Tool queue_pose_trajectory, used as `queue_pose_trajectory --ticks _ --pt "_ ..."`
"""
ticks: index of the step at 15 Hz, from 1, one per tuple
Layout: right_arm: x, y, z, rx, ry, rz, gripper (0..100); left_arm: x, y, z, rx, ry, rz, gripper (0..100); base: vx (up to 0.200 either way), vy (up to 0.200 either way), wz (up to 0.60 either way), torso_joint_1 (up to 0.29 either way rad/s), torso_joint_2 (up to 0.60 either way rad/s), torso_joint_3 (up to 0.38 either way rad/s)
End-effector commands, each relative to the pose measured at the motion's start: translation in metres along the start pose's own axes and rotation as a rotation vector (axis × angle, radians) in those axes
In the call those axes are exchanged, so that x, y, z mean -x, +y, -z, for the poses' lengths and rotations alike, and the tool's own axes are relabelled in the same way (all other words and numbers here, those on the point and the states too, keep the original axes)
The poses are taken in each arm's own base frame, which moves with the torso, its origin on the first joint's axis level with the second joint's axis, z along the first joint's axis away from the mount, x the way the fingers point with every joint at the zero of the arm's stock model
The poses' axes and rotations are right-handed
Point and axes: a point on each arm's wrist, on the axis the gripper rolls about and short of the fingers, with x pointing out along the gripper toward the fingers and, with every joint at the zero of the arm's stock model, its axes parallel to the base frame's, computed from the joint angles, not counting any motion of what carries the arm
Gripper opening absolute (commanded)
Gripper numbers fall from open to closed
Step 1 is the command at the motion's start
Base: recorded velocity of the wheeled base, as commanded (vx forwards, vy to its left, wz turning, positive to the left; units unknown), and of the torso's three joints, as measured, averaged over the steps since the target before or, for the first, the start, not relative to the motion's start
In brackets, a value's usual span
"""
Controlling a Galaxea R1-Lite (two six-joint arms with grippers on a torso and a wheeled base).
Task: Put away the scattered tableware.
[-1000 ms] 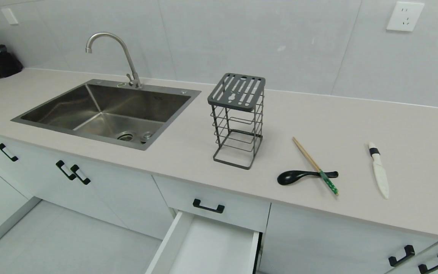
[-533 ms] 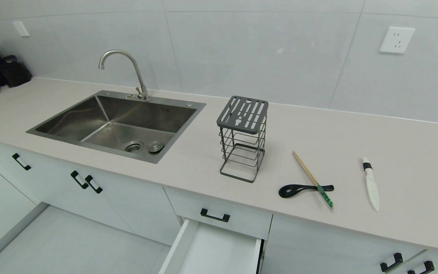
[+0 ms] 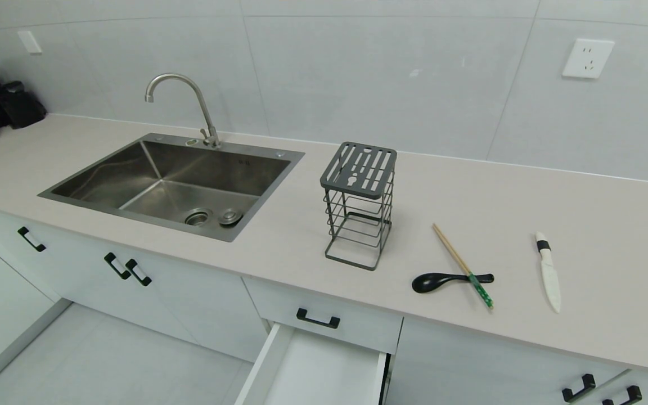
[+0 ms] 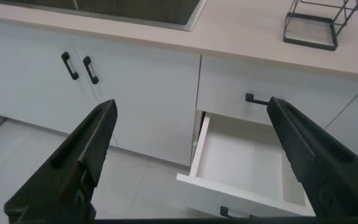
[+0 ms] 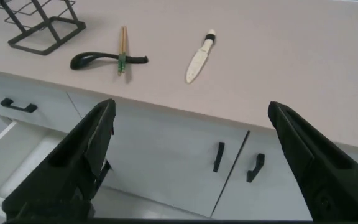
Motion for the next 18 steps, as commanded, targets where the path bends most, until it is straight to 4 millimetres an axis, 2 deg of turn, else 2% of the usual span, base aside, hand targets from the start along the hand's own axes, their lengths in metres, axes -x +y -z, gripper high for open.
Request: queue_pose_trajectory --ticks 1,4,6,7,8,9,11,12,13,18 --pt "0.0 0.0 -0.006 -0.001 -0.055 -0.006 100 0.0 0.0 0.0 0.0 0.001 -0.001 100 0.0 0.0 0.0 0.0 0.0 0.0" --pt "0.006 0.001 -0.036 0.031 -0.356 -0.05 100 0.0 0.0 0.0 0.0 0.001 -0.001 100 0.0 0.0 0.0 0.0 0.0 0.0" --pt "0.009 0.004 -0.051 0.053 -0.366 -0.165 100 0.0 0.0 0.0 0.0 0.001 -0.001 100 0.0 0.0 0.0 0.0 0.0 0.0" --pt "0.003 0.005 -0.064 0.051 -0.239 -0.253 100 0.0 0.0 0.0 0.0 0.001 0.0 100 0.0 0.0 0.0 0.0 0.0 0.0" --pt "-0.001 0.006 -0.069 0.043 -0.175 -0.29 100 0.0 0.0 0.0 0.0 0.001 -0.001 100 0.0 0.0 0.0 0.0 0.0 0.0" --pt "-0.012 0.007 -0.072 0.02 -0.033 -0.357 100 0.0 0.0 0.0 0.0 0.001 -0.001 100 0.0 0.0 0.0 0.0 0.0 0.0" --pt "-0.036 0.008 -0.073 -0.012 0.132 -0.418 100 0.0 0.0 0.0 0.0 0.001 -0.001 100 0.0 0.0 0.0 0.0 0.0 0.0" --pt "-0.041 0.008 -0.074 -0.016 0.162 -0.429 100 0.0 0.0 0.0 0.0 0.001 -0.001 100 0.0 0.0 0.0 0.0 0.0 0.0" --pt "-0.058 0.009 -0.078 -0.034 0.246 -0.445 100 0.0 0.0 0.0 0.0 0.001 -0.001 100 0.0 0.0 0.0 0.0 0.0 0.0" --pt "-0.106 0.012 -0.1 -0.033 0.384 -0.445 100 0.0 0.0 0.0 0.0 0.001 -0.001 100 0.0 0.0 0.0 0.0 0.0 0.0"
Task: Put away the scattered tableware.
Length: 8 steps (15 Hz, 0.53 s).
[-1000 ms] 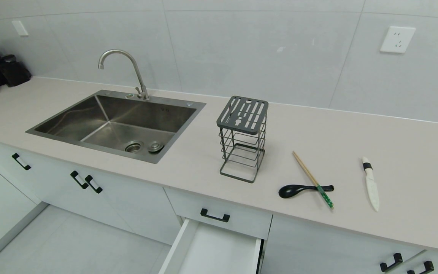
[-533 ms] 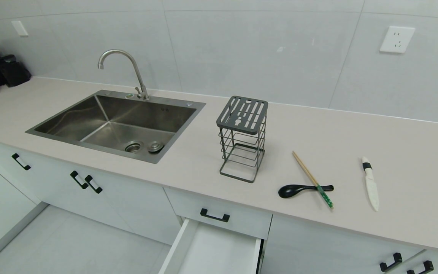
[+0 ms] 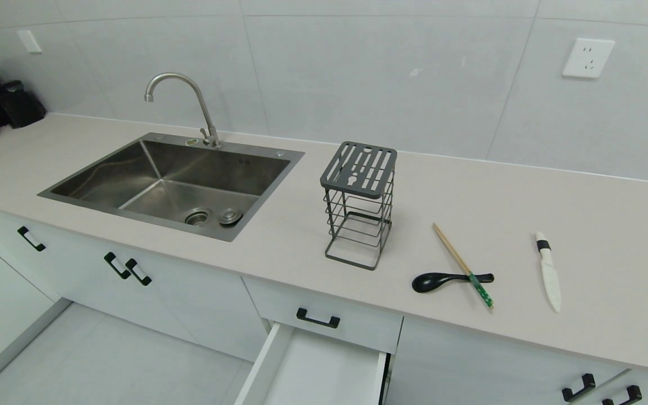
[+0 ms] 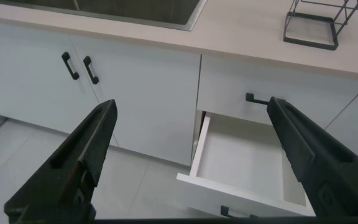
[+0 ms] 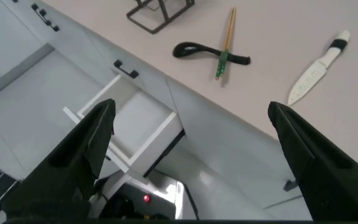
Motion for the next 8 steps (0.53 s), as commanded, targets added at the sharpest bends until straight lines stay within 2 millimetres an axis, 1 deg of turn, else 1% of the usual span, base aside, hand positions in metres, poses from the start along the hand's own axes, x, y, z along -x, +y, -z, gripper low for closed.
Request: queue_pose_trajectory --ticks 1,3,4,5,7,8 --pt "-0.034 -0.01 -0.018 -0.022 0.127 0.004 100 0.0 0.0 0.0 0.001 0.001 -0.001 100 0.0 0.0 0.0 0.0 0.0 0.0" --pt "-0.05 -0.011 -0.02 -0.024 0.19 0.009 100 0.0 0.0 0.0 0.001 0.001 -0.001 100 0.0 0.0 0.0 0.0 0.0 0.0" --pt "-0.056 -0.011 -0.019 -0.027 0.214 0.002 100 0.0 0.0 0.0 0.001 0.001 -0.001 100 0.0 0.0 0.0 0.0 0.0 0.0" --pt "-0.064 -0.012 -0.016 -0.047 0.259 -0.003 100 0.0 0.0 0.0 0.001 0.001 -0.001 100 0.0 0.0 0.0 0.0 0.0 0.0" --pt "-0.074 -0.01 -0.013 -0.108 0.305 0.005 100 0.0 0.0 0.0 0.001 0.001 -0.001 100 0.0 0.0 0.0 0.0 0.0 0.0" --pt "-0.084 -0.006 -0.01 -0.133 0.343 0.02 100 0.0 0.0 0.0 0.001 0.001 -0.001 100 0.0 0.0 0.0 0.0 0.0 0.0"
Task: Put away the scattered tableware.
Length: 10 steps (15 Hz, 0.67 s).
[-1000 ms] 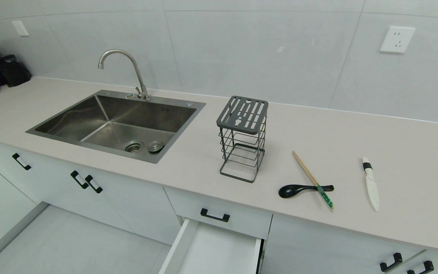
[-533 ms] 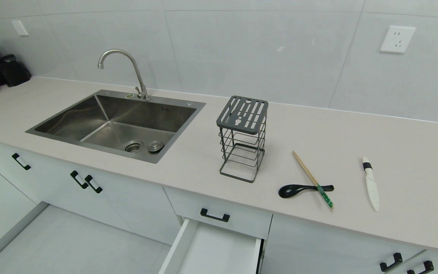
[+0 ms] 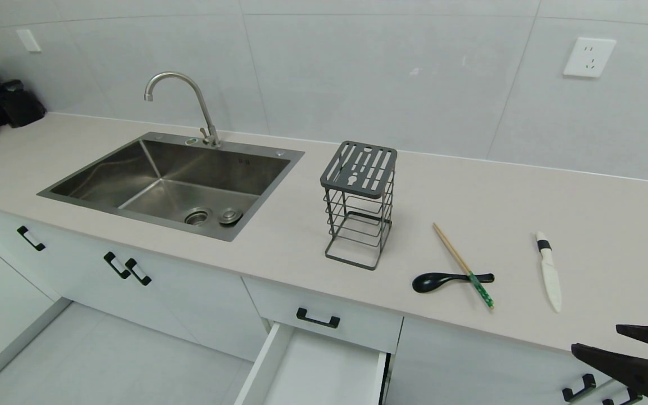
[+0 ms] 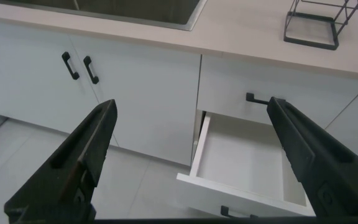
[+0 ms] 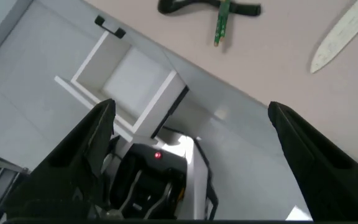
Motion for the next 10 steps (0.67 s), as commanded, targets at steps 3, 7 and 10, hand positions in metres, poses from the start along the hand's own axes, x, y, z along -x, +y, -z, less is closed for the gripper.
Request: queue_pose_trajectory --ticks 3,7,10 --pt "-0.059 0.004 -0.007 -0.028 0.05 0.014 100 0.0 0.0 0.0 0.001 0.001 0.0 100 0.0 0.0 0.0 0.0 0.0 0.0" --pt "-0.102 0.001 -0.007 0.0 0.049 0.048 100 0.0 0.0 0.0 0.001 0.001 0.0 100 0.0 0.0 0.0 0.0 0.0 0.0" --pt "-0.143 -0.005 0.0 0.015 0.095 0.073 100 0.0 0.0 0.0 0.001 0.001 0.0 100 0.0 0.0 0.0 0.0 0.0 0.0"
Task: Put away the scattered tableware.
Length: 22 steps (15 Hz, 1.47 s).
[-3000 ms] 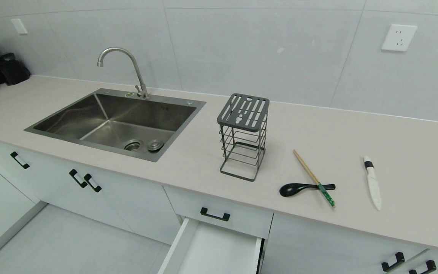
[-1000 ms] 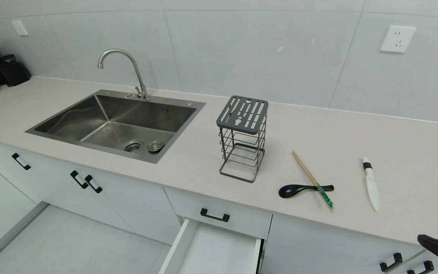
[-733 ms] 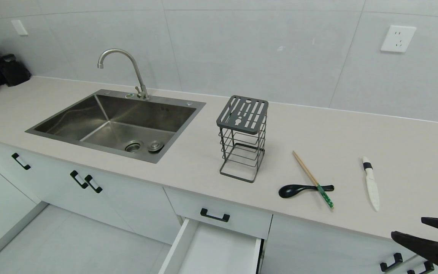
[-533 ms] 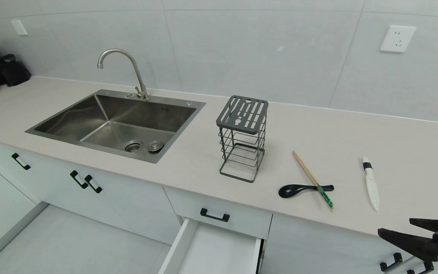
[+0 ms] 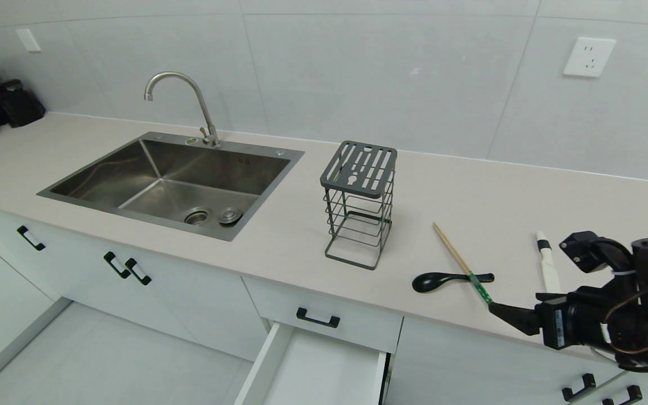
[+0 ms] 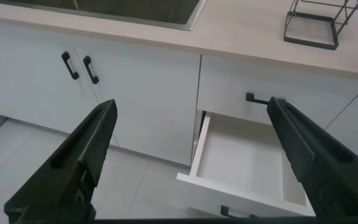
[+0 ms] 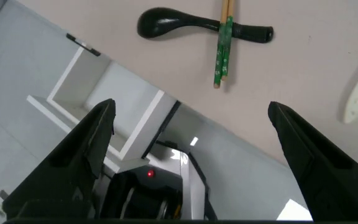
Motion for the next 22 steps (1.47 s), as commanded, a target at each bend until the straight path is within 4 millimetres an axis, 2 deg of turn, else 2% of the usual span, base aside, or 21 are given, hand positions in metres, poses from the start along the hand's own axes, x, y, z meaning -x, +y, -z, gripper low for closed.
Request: queue_pose_trajectory --ticks 1,7,9,13,21,22 --pt "-0.042 -0.004 0.014 0.002 0.103 0.032 100 0.0 0.0 0.0 0.0 0.001 -0.001 100 0.0 0.0 0.0 0.0 0.0 0.0" --pt "-0.061 -0.004 0.009 0.028 0.107 0.042 100 0.0 0.0 0.0 0.0 0.001 0.001 100 0.0 0.0 0.0 0.0 0.0 0.0" --pt "-0.072 -0.004 0.004 0.03 0.086 0.039 100 0.0 0.0 0.0 0.0 0.001 -0.001 100 0.0 0.0 0.0 0.0 0.0 0.0" --pt "-0.093 -0.002 0.008 0.035 0.089 0.029 100 0.0 0.0 0.0 0.0 0.001 -0.001 100 0.0 0.0 0.0 0.0 0.0 0.0" --pt "-0.114 -0.002 -0.001 0.035 0.065 0.046 100 0.0 0.0 0.0 0.0 0.001 -0.001 100 0.0 0.0 0.0 0.0 0.0 0.0" --pt "-0.115 -0.003 0.0 0.03 0.068 0.067 0 0.0 0.0 0.0 0.0 0.001 -0.001 100 0.0 0.0 0.0 0.0 0.0 0.0"
